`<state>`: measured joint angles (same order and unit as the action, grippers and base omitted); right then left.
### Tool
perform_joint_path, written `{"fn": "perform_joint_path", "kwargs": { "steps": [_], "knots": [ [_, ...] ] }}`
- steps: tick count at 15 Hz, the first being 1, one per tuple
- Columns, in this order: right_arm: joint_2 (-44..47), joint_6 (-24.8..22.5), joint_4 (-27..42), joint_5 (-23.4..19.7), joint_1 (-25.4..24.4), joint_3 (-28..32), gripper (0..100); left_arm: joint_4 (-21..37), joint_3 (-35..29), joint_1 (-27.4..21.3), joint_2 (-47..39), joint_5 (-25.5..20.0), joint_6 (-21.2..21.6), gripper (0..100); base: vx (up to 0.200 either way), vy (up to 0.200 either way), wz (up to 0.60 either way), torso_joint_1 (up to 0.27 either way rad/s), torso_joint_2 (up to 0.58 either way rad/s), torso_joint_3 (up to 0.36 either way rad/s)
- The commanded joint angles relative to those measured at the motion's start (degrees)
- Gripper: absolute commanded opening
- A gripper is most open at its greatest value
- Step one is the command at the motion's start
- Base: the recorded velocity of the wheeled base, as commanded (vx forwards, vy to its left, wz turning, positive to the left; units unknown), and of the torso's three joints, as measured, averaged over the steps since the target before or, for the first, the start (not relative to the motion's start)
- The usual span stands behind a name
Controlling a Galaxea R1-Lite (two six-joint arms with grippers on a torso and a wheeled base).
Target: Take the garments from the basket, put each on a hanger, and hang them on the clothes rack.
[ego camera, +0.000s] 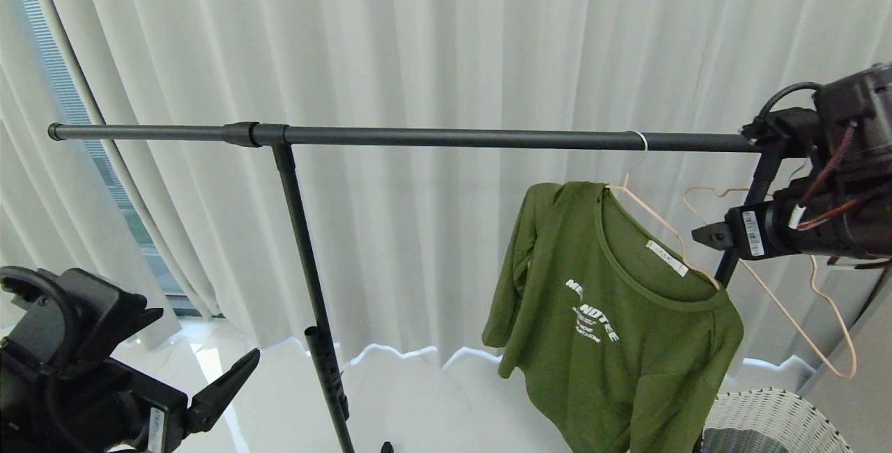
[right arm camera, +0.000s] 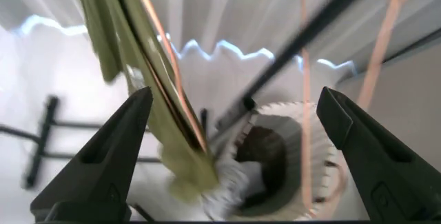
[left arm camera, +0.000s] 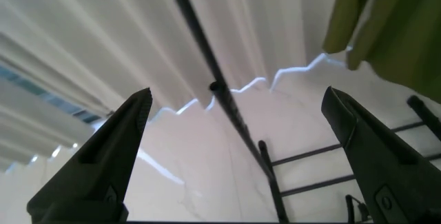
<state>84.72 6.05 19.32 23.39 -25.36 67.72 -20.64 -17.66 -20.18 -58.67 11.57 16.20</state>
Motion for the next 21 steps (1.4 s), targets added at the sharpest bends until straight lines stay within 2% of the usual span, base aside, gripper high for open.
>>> {"fn": "perform_joint_path", "kwargs": {
  "steps": [1, 4, 7, 14, 17, 21],
  "knots": [
    [-8.5, -3.8, 0.4, 0.1, 0.8, -5.9, 100, 0.0, 0.0, 4.0, 0.7, 0.1, 0.1, 100, 0.000, 0.000, 0.00, 0.000, 0.00, 0.000],
    [-13.4, -9.1, 0.2, 0.1, 3.6, -10.9, 100, 0.0, 0.2, 7.9, 1.7, 0.2, 0.3, 100, -0.133, 0.000, 0.00, 0.002, 0.00, 0.000],
    [-15.6, -11.0, -3.0, 0.1, 5.7, -14.5, 100, 0.0, 1.9, 11.4, 2.1, 0.2, 0.0, 100, -0.200, 0.000, 0.00, 0.006, 0.01, 0.004],
    [-17.3, -19.4, -12.4, 0.0, 10.2, -20.9, 100, 0.0, 3.3, 13.7, 1.9, 1.9, 0.1, 100, -0.200, 0.000, 0.00, 0.000, 0.00, 0.004],
    [-17.2, -21.5, -15.0, -0.1, 10.9, -22.5, 100, 0.0, 3.3, 13.9, 1.8, 2.1, 0.1, 100, 0.000, 0.000, 0.00, 0.000, 0.00, 0.000],
    [-17.3, -21.6, -15.3, 0.0, 10.9, -23.1, 100, 0.0, 3.3, 17.3, 1.5, 2.0, 0.1, 100, 0.000, 0.000, 0.00, 0.000, 0.00, 0.000]
  ]
}}
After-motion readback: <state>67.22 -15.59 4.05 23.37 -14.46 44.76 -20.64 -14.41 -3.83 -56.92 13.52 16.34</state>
